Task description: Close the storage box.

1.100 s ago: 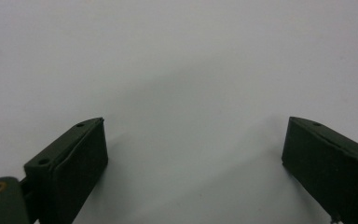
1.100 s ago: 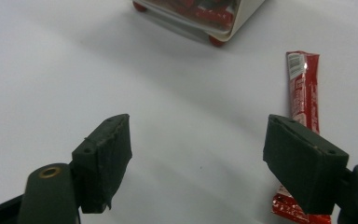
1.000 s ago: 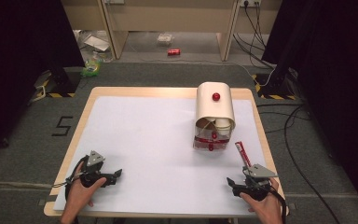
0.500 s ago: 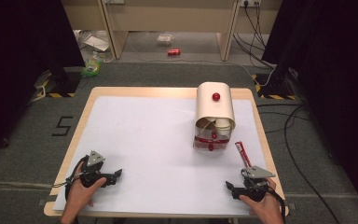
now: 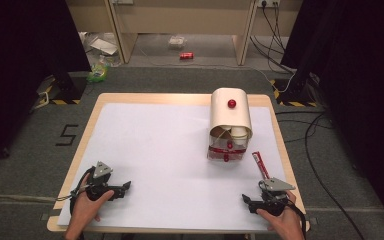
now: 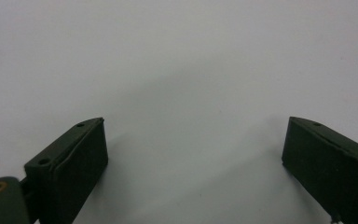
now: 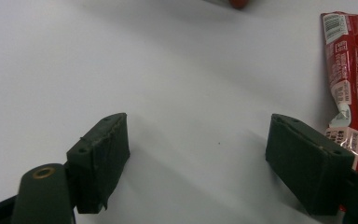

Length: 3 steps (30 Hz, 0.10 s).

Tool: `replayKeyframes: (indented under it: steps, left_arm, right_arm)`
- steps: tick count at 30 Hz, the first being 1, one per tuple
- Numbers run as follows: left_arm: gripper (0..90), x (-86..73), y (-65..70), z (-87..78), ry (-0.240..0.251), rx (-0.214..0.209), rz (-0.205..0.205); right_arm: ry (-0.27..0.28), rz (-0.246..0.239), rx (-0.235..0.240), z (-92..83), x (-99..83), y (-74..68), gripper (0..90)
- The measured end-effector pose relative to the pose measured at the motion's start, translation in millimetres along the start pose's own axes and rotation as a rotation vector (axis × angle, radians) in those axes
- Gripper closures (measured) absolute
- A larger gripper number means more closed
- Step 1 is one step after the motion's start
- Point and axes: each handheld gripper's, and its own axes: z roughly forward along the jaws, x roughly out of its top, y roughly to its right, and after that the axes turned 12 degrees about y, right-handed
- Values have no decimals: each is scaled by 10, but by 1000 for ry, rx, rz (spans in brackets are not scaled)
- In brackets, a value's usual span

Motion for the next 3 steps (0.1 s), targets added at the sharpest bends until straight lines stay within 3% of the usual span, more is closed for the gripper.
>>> replayKeyframes:
  steps: [3]
  left_arm:
    - [59, 0, -1, 0, 0, -1, 0]
  right_arm:
    - [0, 0, 0, 0, 0, 0, 218]
